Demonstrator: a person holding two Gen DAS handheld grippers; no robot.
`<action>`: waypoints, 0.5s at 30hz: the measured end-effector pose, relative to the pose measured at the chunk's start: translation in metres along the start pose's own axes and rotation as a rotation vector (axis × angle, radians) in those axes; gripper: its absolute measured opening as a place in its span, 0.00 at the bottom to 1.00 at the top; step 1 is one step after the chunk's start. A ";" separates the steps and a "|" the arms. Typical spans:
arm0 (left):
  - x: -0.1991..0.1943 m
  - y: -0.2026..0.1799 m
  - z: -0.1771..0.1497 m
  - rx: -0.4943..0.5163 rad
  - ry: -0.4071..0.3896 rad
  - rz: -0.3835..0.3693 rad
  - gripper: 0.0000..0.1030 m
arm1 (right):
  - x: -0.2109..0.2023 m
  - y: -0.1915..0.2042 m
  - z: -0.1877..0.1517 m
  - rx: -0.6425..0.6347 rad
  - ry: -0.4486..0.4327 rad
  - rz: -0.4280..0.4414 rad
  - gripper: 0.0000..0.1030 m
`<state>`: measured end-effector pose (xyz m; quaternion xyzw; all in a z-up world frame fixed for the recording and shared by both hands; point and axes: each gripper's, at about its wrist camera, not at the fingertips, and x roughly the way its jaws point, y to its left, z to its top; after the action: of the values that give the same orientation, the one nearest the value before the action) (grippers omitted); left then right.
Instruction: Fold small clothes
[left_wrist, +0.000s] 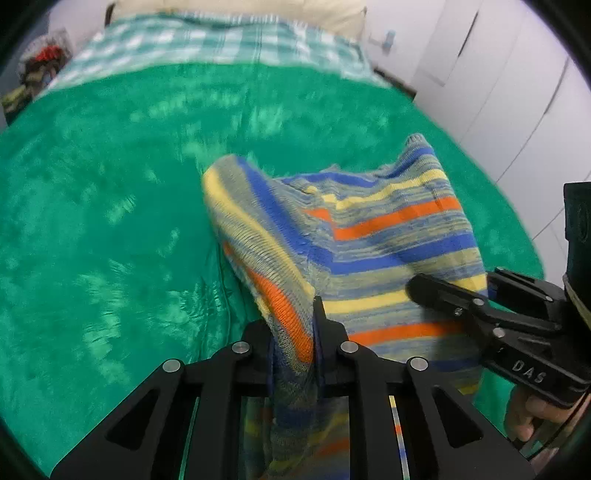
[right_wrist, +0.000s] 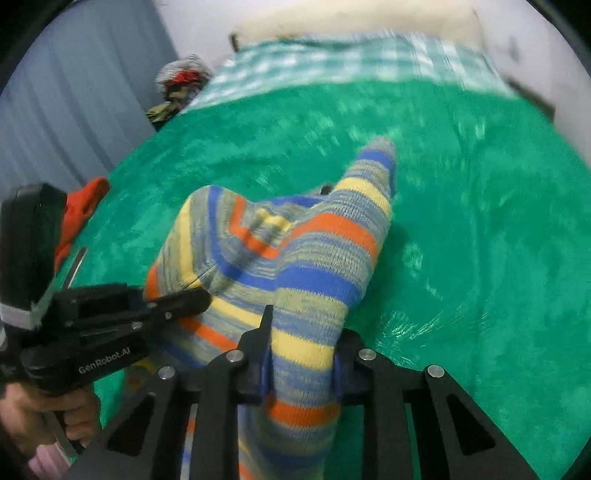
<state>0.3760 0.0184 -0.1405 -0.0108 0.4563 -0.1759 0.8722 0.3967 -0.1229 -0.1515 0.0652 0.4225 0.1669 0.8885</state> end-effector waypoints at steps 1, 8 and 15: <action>-0.018 -0.004 -0.001 0.013 -0.026 0.002 0.14 | -0.014 0.007 0.001 -0.019 -0.022 0.000 0.24; -0.111 -0.016 -0.004 0.021 -0.071 -0.002 0.16 | -0.075 0.028 0.016 0.067 -0.024 0.127 0.24; -0.080 -0.001 -0.031 0.062 -0.058 0.278 0.91 | -0.066 0.008 -0.005 0.112 0.046 -0.057 0.99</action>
<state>0.3087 0.0470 -0.0950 0.0741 0.4223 -0.0671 0.9009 0.3525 -0.1384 -0.1048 0.0987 0.4532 0.1190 0.8779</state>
